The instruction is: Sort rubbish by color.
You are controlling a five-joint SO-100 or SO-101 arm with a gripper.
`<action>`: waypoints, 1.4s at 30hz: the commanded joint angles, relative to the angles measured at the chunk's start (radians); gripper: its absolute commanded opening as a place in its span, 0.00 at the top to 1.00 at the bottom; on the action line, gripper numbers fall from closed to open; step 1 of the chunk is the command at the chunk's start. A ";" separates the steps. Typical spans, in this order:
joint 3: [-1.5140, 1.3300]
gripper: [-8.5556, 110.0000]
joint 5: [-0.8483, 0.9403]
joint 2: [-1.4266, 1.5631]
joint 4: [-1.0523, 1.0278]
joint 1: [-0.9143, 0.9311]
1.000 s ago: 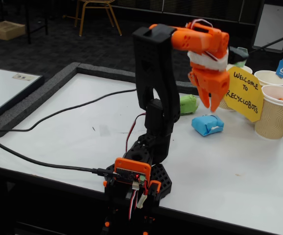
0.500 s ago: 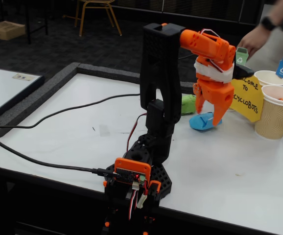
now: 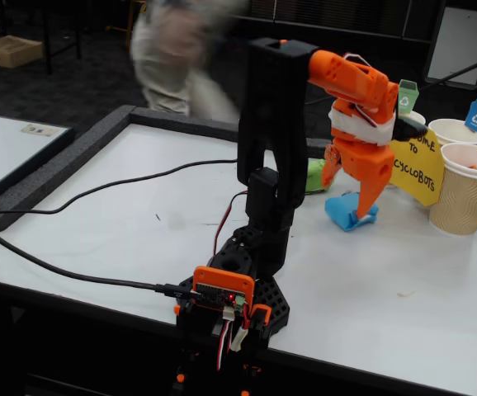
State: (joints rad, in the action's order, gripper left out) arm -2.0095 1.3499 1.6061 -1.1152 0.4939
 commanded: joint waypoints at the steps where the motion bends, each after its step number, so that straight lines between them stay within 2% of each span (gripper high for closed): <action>1: 0.146 0.79 -0.015 -0.012 0.049 0.002; 6: 0.190 0.93 -0.041 -0.063 0.084 0.005; 16: 0.258 0.93 -0.109 0.000 0.008 0.012; 32: 0.258 0.93 -0.112 0.735 -0.376 -0.040; 42: 0.296 0.93 -0.101 0.913 -0.494 -0.034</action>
State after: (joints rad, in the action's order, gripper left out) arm -1.8669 1.2579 2.4191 -1.5938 0.4725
